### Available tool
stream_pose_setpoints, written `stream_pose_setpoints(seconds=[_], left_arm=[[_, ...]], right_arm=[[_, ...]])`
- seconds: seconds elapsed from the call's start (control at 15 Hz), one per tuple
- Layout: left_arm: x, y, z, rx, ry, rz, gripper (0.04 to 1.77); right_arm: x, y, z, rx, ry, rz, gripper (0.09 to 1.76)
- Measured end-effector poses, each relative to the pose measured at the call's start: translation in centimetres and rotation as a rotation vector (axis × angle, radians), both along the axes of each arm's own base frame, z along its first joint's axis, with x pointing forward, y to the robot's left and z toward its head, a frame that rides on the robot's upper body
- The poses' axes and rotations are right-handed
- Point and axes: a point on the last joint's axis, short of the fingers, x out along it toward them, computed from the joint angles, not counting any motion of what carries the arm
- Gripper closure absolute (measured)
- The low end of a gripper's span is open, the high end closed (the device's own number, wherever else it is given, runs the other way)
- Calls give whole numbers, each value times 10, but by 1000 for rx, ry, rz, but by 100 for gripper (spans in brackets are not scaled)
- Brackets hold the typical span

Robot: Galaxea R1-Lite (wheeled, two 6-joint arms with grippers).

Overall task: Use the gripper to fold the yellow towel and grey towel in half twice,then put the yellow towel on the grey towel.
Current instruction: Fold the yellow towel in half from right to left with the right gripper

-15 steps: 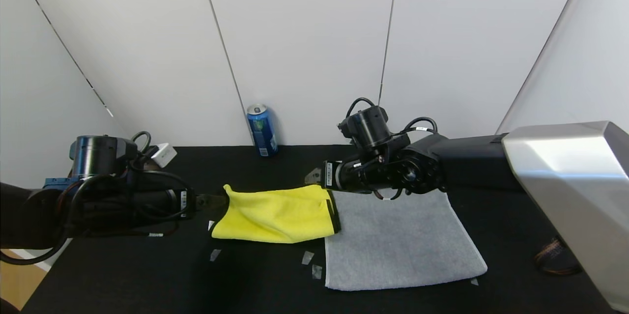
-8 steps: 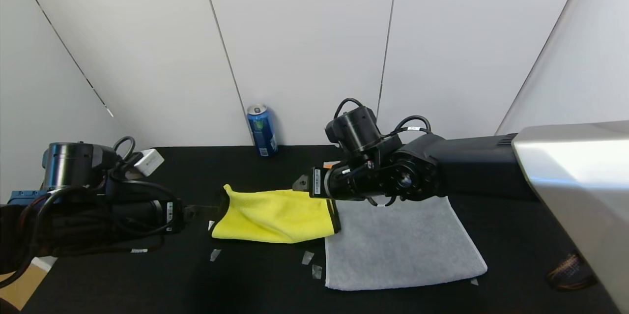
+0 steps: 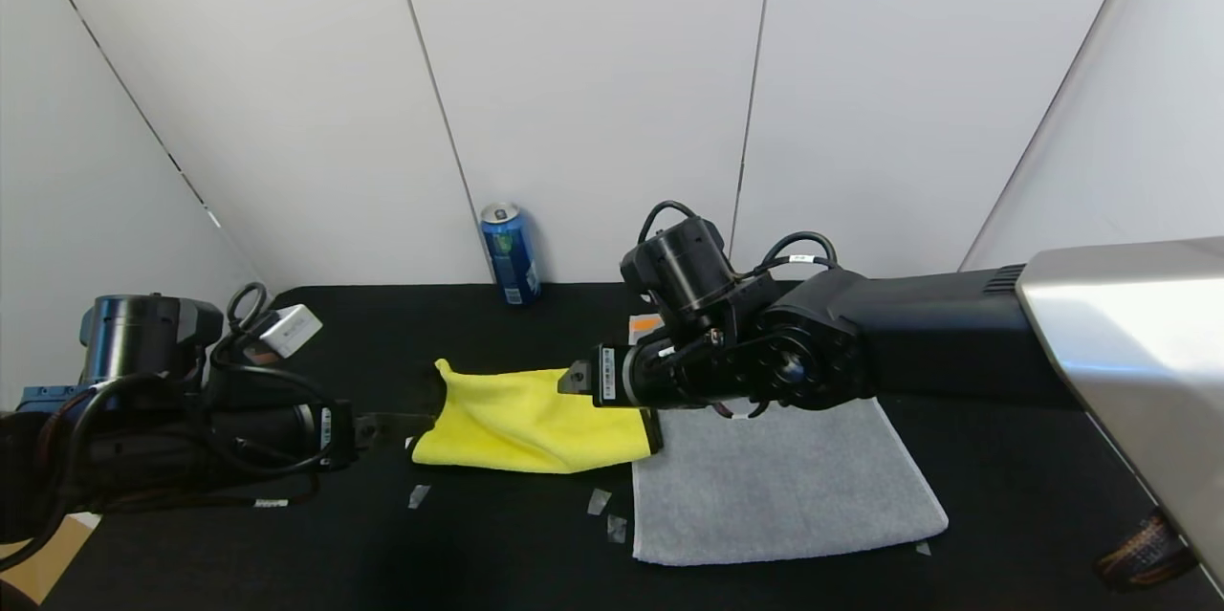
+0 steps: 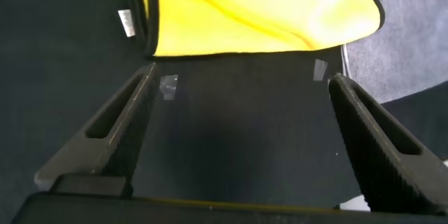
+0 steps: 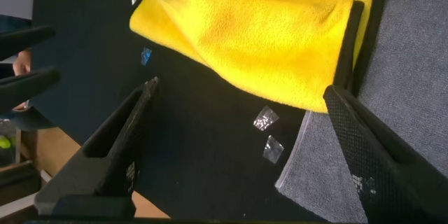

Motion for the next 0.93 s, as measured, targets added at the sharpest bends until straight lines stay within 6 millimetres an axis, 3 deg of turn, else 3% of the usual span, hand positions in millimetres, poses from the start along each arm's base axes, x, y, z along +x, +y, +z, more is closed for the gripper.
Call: stream_pose_setpoints(seconds=[0.53, 0.93], left_arm=[[9, 2, -14, -6, 20, 1, 10], [11, 7, -18, -4, 29, 14, 10]], right_arm=[[23, -9, -37, -52, 62, -54, 15], [27, -5, -69, -114, 99, -78, 15]])
